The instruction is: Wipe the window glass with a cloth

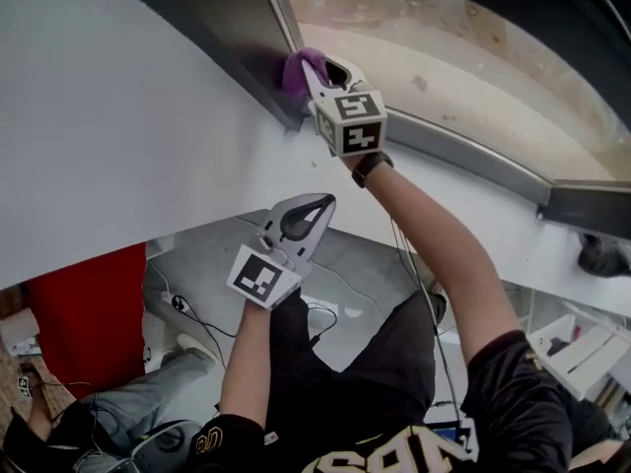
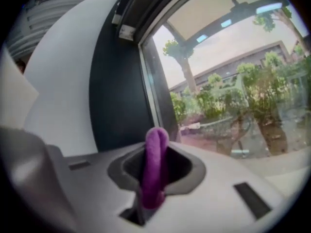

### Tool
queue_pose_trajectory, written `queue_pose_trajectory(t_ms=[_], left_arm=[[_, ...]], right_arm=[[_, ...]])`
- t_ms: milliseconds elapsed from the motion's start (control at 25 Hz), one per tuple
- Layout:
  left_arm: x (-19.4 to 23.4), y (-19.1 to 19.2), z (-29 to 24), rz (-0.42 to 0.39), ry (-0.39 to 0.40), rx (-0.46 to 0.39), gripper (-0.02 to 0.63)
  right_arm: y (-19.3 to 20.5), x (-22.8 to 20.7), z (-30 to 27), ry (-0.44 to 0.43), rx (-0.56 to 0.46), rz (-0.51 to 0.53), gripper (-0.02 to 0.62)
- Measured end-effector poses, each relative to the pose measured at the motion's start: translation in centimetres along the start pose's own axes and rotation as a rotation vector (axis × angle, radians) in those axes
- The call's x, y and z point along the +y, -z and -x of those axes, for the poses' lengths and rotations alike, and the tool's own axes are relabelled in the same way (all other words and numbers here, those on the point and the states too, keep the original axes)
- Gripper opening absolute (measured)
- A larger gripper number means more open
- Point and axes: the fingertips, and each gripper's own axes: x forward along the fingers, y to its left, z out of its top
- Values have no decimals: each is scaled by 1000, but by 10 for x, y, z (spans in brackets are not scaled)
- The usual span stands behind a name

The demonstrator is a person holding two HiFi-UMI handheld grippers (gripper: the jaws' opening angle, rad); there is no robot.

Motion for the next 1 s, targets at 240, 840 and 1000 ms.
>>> queue_pose_trajectory(t_ms=[240, 840, 1000], left_arm=[[-16, -5, -8, 26, 25, -10, 9], [-264, 24, -213, 70, 444, -15, 9], [-297, 34, -236, 84, 476, -6, 9]], right_arm=[[1, -45, 19, 105, -6, -22, 74], [43, -392, 439, 697, 31, -96, 74], [49, -457, 526, 902, -27, -229, 74]])
